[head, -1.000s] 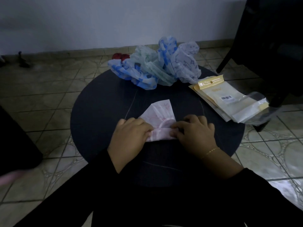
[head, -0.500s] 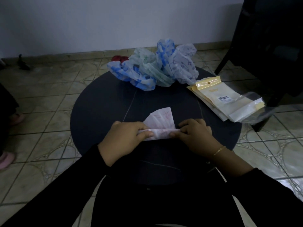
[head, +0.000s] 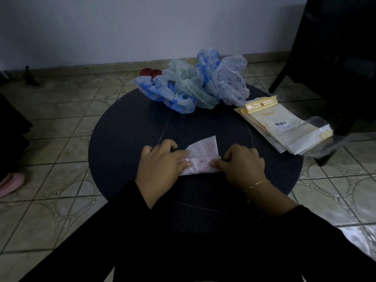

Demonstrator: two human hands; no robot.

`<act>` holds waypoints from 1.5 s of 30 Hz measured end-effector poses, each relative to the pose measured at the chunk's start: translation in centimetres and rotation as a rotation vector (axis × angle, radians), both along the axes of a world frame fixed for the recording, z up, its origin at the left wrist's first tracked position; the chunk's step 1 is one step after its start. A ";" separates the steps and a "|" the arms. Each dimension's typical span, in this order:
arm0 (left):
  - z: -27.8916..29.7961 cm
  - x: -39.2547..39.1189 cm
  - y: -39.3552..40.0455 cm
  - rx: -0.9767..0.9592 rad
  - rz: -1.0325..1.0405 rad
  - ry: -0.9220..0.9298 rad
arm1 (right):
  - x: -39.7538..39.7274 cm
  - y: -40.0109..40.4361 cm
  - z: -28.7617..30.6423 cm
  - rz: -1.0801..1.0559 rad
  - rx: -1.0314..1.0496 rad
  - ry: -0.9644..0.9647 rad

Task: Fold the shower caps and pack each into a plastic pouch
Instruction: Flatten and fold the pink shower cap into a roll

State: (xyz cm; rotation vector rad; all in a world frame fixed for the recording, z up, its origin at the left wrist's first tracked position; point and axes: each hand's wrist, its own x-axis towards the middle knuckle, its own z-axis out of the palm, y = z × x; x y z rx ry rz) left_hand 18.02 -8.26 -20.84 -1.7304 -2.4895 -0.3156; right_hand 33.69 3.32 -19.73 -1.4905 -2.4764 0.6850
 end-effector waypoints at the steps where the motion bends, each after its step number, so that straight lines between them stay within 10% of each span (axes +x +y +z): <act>1: 0.0 0.1 0.0 0.055 -0.019 0.016 | 0.1 -0.1 0.0 0.021 0.017 0.031; 15: 1.2 -0.3 0.3 -0.105 -0.145 0.023 | 1.5 1.6 0.1 0.354 0.112 -0.268; 35: -2.5 -1.1 4.2 -0.060 0.267 -0.179 | -4.1 2.1 -0.8 -0.068 0.137 -0.029; 45: -2.5 -1.2 4.5 -0.132 0.277 -0.205 | -6.7 1.6 -2.3 0.274 0.120 -0.125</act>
